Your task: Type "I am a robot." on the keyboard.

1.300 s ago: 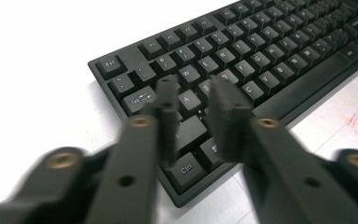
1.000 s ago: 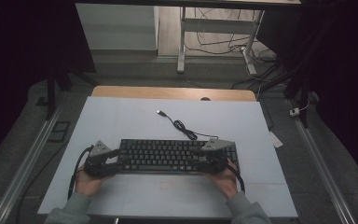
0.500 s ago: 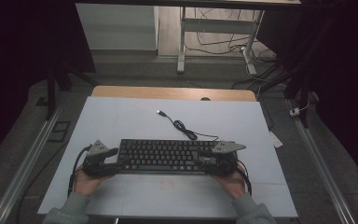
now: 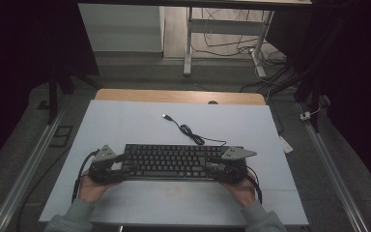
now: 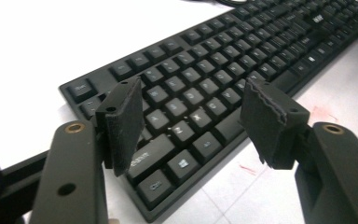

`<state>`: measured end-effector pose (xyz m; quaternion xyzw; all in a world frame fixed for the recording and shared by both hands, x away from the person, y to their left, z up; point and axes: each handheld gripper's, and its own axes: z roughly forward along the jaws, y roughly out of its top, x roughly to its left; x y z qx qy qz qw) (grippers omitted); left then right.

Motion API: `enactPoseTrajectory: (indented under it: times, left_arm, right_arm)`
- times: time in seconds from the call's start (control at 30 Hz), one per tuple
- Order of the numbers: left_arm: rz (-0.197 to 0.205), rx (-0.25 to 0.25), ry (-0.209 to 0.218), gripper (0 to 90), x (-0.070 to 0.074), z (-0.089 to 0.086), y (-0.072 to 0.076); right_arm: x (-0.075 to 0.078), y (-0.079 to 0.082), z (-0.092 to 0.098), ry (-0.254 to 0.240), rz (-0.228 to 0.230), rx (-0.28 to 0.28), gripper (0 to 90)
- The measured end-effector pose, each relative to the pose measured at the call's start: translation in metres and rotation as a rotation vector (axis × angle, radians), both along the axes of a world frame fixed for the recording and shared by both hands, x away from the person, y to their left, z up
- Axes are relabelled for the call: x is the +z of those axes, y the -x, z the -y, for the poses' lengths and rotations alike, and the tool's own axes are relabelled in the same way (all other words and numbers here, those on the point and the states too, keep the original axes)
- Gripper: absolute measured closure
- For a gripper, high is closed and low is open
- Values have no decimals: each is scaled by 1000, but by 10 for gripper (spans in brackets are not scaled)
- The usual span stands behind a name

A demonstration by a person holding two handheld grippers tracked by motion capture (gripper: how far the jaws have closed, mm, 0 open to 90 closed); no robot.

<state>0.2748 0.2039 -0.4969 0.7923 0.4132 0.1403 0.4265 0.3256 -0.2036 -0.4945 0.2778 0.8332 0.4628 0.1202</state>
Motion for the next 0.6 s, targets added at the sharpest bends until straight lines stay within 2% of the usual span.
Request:
enactPoseTrajectory:
  times: [0.17,0.33,0.6]
  left_arm:
    - [-8,-18,4,418,4,7,-5]
    - [-12,-44,-15,447,8,17,-13]
    - [-29,-77,-33,559,4,28,-14]
  right_arm:
    - [-2,2,3,-3,0,-4,508]
    - [-2,4,8,-4,-2,-12,507]
    - [-4,4,10,-1,-1,-17,505]
